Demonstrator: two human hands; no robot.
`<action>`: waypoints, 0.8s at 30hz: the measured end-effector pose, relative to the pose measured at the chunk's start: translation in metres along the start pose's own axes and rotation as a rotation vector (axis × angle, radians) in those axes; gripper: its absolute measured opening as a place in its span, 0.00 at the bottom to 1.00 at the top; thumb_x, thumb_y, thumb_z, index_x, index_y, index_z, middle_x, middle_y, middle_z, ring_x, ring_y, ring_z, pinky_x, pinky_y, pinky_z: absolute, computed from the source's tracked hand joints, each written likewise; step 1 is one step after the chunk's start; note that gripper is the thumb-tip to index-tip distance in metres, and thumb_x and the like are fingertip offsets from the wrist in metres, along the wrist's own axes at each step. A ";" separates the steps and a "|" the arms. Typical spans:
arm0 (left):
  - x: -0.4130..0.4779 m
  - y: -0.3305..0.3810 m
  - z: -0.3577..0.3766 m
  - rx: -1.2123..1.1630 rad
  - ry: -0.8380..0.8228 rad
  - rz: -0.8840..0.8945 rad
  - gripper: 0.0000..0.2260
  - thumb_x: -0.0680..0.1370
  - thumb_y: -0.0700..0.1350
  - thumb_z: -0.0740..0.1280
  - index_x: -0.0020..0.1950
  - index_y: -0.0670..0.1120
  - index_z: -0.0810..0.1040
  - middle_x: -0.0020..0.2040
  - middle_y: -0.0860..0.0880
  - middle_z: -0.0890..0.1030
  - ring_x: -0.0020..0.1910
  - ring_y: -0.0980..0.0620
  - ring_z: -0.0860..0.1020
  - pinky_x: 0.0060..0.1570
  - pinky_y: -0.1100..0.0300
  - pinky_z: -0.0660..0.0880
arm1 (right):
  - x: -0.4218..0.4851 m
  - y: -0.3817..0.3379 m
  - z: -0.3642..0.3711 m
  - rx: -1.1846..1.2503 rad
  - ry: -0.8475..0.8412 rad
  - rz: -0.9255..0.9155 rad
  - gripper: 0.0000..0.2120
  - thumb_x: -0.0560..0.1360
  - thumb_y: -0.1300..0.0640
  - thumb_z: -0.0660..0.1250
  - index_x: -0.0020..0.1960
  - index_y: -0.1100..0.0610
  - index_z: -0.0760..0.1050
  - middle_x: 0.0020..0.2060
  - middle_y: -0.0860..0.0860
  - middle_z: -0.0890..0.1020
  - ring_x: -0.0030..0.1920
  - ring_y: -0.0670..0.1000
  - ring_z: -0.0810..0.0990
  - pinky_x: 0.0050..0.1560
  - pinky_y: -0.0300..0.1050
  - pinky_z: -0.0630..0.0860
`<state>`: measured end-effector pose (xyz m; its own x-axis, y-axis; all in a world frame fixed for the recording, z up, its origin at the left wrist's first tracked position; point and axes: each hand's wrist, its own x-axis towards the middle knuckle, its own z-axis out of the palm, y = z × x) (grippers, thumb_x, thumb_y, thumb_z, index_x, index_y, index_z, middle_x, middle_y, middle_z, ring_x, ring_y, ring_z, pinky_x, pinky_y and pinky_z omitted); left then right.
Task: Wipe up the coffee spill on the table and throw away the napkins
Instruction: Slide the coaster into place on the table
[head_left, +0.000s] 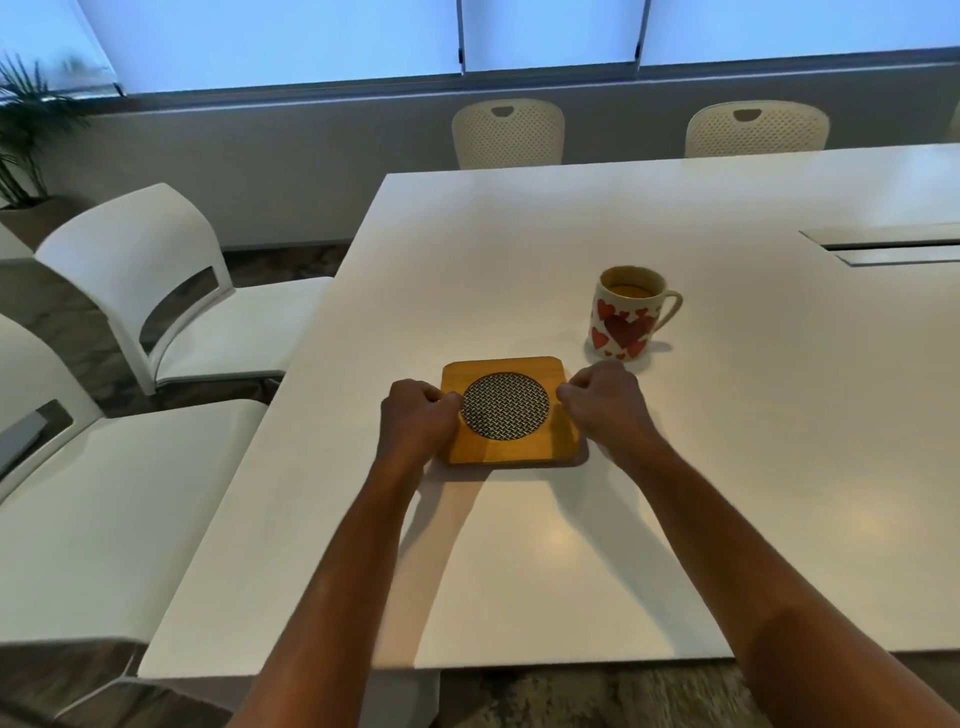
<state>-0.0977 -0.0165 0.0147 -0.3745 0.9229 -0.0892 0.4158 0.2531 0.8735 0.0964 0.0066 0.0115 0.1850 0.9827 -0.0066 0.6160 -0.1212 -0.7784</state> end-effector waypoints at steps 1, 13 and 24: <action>-0.003 0.003 0.006 0.001 -0.010 0.006 0.05 0.73 0.43 0.69 0.43 0.42 0.81 0.42 0.44 0.82 0.43 0.47 0.80 0.48 0.50 0.80 | -0.001 0.006 -0.006 -0.002 0.010 0.006 0.09 0.73 0.58 0.67 0.42 0.62 0.83 0.38 0.55 0.85 0.39 0.52 0.83 0.45 0.54 0.82; -0.031 0.017 0.041 0.111 0.022 0.131 0.12 0.72 0.44 0.67 0.44 0.35 0.81 0.44 0.36 0.83 0.46 0.38 0.81 0.46 0.45 0.79 | -0.001 0.041 -0.032 -0.006 0.030 0.023 0.08 0.74 0.58 0.68 0.44 0.63 0.82 0.39 0.55 0.84 0.39 0.52 0.82 0.47 0.57 0.82; -0.040 0.012 0.040 0.111 0.040 0.101 0.12 0.70 0.43 0.67 0.43 0.33 0.81 0.42 0.35 0.82 0.45 0.37 0.81 0.43 0.45 0.78 | -0.006 0.045 -0.027 -0.046 0.023 -0.016 0.07 0.74 0.59 0.69 0.45 0.62 0.83 0.41 0.56 0.85 0.42 0.52 0.82 0.48 0.54 0.81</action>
<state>-0.0446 -0.0383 0.0092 -0.3580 0.9336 0.0172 0.5409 0.1923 0.8188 0.1434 -0.0088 -0.0064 0.1920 0.9812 0.0210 0.6535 -0.1119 -0.7486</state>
